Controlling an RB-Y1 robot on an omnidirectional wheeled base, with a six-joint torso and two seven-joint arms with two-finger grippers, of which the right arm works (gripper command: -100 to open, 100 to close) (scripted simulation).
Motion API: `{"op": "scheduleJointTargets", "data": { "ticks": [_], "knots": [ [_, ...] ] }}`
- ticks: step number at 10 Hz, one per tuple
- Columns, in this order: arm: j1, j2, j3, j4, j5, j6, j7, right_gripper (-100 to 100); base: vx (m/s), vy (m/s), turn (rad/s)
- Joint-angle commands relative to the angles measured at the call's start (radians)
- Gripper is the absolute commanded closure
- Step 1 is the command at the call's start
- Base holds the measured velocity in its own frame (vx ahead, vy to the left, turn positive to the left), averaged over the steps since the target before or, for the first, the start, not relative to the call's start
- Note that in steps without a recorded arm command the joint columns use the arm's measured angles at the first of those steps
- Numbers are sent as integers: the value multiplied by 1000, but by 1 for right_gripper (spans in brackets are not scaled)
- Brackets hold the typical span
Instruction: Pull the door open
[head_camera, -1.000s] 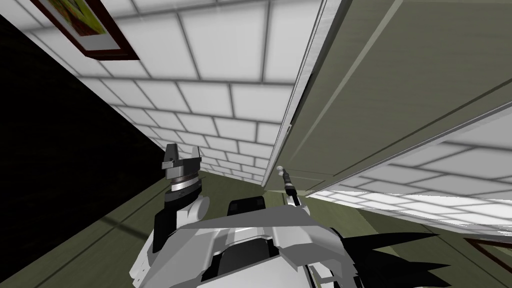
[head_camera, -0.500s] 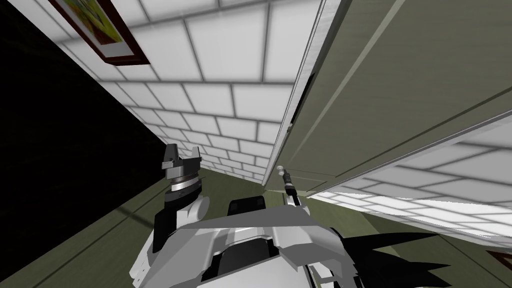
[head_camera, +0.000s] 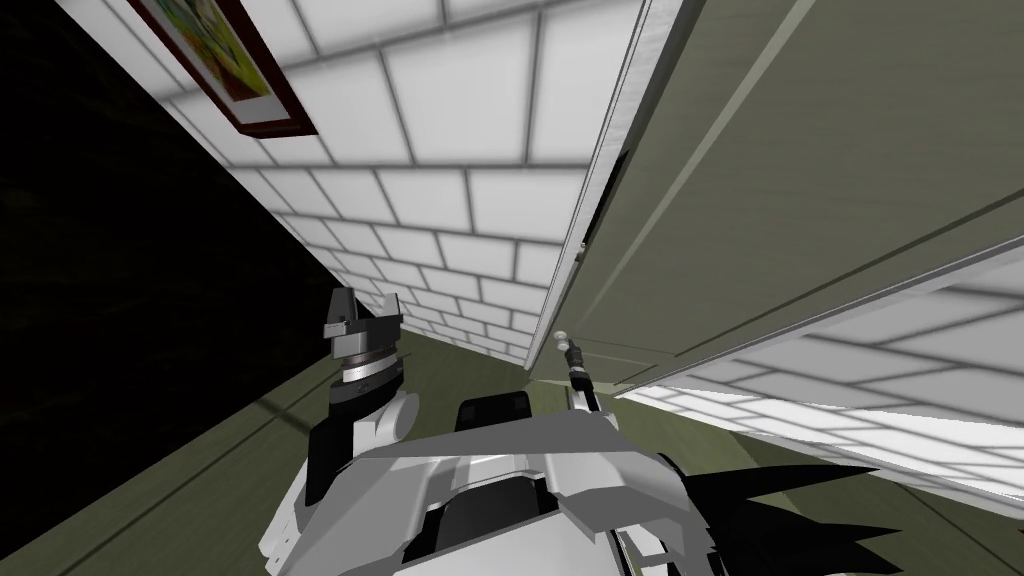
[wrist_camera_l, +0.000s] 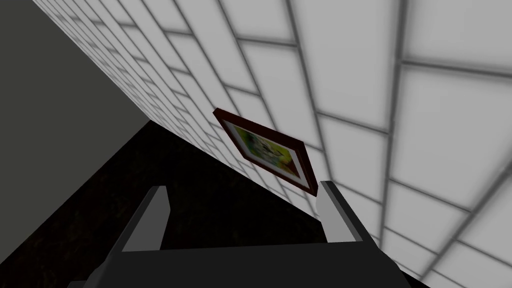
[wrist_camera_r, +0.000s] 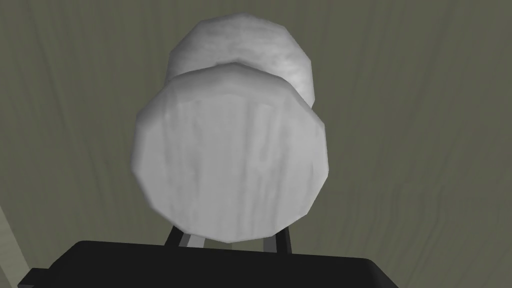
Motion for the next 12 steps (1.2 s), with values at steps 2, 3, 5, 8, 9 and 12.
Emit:
{"op": "scheduleJointTargets", "data": {
  "ticks": [2, 3, 5, 8, 9, 12],
  "knots": [
    [-14, 4, 14, -5, -19, -2, -53, 100, -37, -11, 53],
    [-15, 4, 20, -4, -38, 1, -92, 100, -41, -12, 67],
    [-17, 3, 26, -4, -57, 3, -136, 100, -58, -20, 86],
    [-20, 2, 38, -4, -96, 8, -214, 100, -42, -7, 56],
    [-20, 2, 38, -4, -96, 8, -219, 100, -35, -12, 42],
    [-11, 1, 47, 11, -139, 25, -303, -100, -51, -17, 70]
  ]
}}
